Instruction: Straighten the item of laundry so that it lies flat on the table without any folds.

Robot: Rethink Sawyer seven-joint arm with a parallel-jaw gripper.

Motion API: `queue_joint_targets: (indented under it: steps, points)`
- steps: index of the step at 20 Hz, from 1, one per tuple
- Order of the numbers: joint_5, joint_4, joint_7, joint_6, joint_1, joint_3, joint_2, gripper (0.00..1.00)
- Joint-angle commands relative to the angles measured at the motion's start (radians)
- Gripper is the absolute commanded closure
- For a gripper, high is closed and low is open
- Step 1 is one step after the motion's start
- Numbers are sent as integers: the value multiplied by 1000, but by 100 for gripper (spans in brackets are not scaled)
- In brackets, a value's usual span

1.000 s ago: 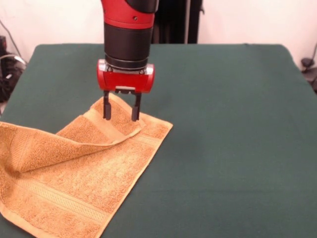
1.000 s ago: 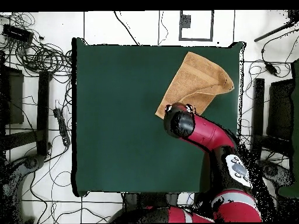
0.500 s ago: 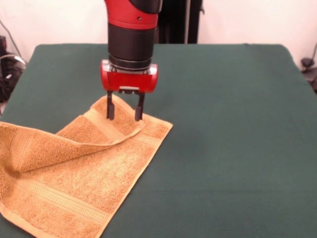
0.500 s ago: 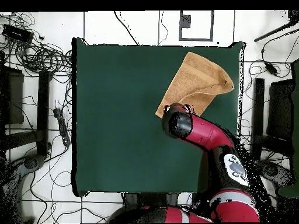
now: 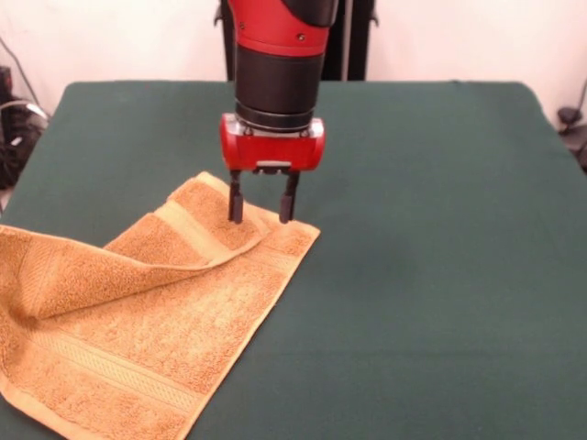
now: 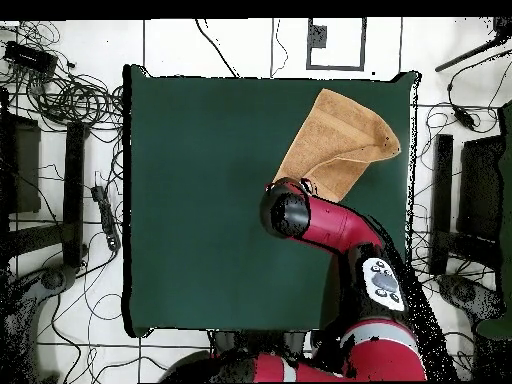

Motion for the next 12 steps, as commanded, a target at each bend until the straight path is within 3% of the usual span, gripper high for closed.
queue_joint_targets:
  steps: [1,4,12]
  points:
    - [-72,19,46,94,-1,143,92,0]
    - [-103,39,21,84,-51,195,91,0]
    - [-168,65,43,65,-98,220,86,0]
